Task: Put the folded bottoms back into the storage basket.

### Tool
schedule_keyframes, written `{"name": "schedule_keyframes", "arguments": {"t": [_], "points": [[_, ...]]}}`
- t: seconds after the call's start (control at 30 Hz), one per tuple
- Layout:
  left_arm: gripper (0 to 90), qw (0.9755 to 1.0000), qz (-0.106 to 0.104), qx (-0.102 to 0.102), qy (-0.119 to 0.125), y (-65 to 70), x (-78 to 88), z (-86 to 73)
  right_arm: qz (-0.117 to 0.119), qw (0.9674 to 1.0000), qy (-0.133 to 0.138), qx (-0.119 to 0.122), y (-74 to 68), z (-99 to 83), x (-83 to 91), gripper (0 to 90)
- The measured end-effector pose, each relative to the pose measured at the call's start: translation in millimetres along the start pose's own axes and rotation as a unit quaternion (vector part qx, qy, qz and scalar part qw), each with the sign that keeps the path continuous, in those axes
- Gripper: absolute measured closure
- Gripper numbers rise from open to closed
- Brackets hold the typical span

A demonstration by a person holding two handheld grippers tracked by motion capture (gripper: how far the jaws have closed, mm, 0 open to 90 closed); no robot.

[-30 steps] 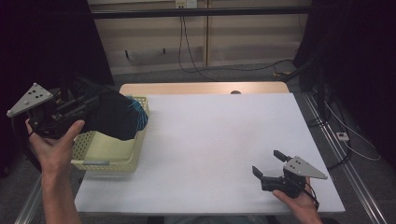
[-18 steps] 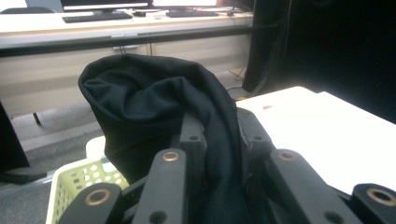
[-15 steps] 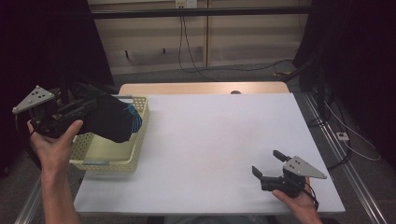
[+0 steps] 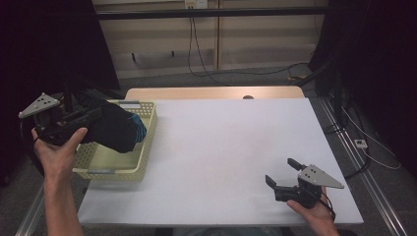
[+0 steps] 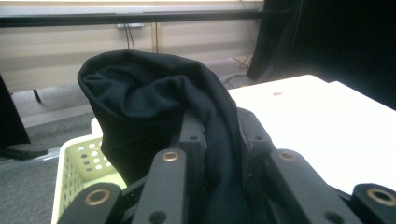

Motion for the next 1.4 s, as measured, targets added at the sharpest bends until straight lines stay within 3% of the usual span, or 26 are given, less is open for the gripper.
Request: {"name": "schedule_keyframes", "arguments": {"t": [0.23,0.53,0.83,0.9,1.17,1.23,1.4], "points": [[75.3,0.9998,0.009,-0.006,-0.015,-2.3,-3.8,-4.1,0.001,1.0000,0.000,0.001,0.0,0.1,-0.1,3.9],[75.3,0.9993,0.017,0.009,-0.033,-14.3,-9.5,-14.8,0.002,1.0000,-0.001,0.000,-0.3,0.0,-0.3,3.9],[75.3,0.9979,-0.004,-0.012,-0.064,-15.5,-20.3,-24.1,0.002,1.0000,-0.002,0.000,-0.7,-0.1,-0.3,3.9],[75.3,0.9975,-0.005,-0.009,-0.070,-14.7,-24.1,-25.4,0.002,1.0000,-0.001,0.000,-0.5,-0.1,-0.4,3.9],[74.9,0.9963,-0.029,-0.022,-0.077,0.4,-42.2,-24.6,0.002,1.0000,-0.002,0.000,-0.4,-0.3,-0.5,3.9],[74.7,0.9961,-0.027,-0.026,-0.080,-0.2,-46.1,-25.5,0.002,1.0000,-0.002,-0.001,-0.4,-0.4,-0.6,3.9],[74.6,0.9948,-0.018,-0.010,-0.100,-4.0,-57.4,-33.0,0.004,1.0000,-0.003,-0.001,-0.8,-0.4,-1.1,3.9]]}}
Point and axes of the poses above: each handheld gripper's, and its own axes: x roughly backward along the jaws, z roughly out of its top, y roughly to its right, the point moved 2 cm from there along -x, roughly forward along the jaws, and after that the axes turned 6 degrees about y, right-handed, at the moved point
